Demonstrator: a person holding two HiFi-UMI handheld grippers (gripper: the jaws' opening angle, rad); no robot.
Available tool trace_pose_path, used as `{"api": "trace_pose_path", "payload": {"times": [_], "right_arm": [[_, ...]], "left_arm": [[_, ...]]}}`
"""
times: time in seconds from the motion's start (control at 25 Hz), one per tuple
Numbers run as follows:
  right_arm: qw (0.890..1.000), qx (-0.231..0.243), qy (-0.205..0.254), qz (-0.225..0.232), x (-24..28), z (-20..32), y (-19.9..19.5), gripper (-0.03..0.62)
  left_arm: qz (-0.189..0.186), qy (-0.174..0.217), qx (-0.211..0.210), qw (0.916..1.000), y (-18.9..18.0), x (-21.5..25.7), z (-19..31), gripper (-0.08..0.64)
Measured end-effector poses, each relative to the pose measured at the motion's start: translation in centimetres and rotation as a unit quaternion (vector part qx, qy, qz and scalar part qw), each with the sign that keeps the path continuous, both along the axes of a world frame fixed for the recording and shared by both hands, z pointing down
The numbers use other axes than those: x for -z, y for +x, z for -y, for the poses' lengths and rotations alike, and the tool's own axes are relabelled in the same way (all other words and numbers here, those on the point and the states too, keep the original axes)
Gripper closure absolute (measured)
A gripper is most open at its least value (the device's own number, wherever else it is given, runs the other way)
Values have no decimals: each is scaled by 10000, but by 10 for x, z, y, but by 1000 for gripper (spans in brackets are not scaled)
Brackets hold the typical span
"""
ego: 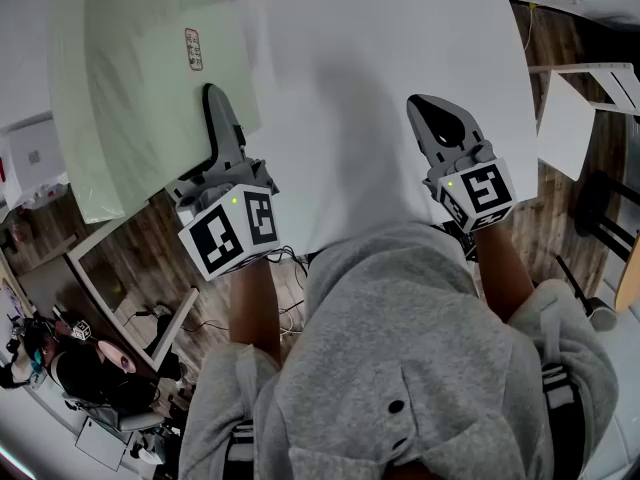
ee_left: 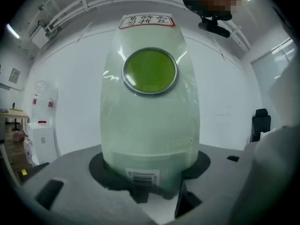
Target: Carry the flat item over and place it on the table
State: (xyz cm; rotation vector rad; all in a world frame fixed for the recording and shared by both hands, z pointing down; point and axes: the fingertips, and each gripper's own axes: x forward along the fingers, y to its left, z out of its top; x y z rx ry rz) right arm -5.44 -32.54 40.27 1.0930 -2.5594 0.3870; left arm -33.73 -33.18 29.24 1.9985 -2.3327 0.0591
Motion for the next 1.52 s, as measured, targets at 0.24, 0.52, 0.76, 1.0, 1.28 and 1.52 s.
{"api": "trace_pose_path", "payload": {"times": [0.24, 0.52, 0.76, 1.0, 1.28, 1.52], "right_arm": [[10000, -34, -20, -30, -1, 3, 2, 565], [9999, -50, -93, -85, -7, 7, 12, 565], [9998, -26, -141, -150, -13, 9, 15, 565], [9997, -20, -170, -193, -16, 10, 16, 565], [9995, -35, -201, -223, -20, 10, 15, 565], [9995, -36, -236, -207, -23, 12, 11, 565]], "left_arm": [[1, -123, 8, 9999, -2, -16, 4, 288], [-7, -218, 28, 9998, 4, -32, 13, 288], [-7, -293, 29, 9996, 8, -46, 21, 287], [-34, -318, 44, 9995, 8, -56, 23, 287], [-37, -398, 78, 9992, 9, -72, 25, 287], [-20, -459, 94, 9989, 10, -82, 29, 287]]}}
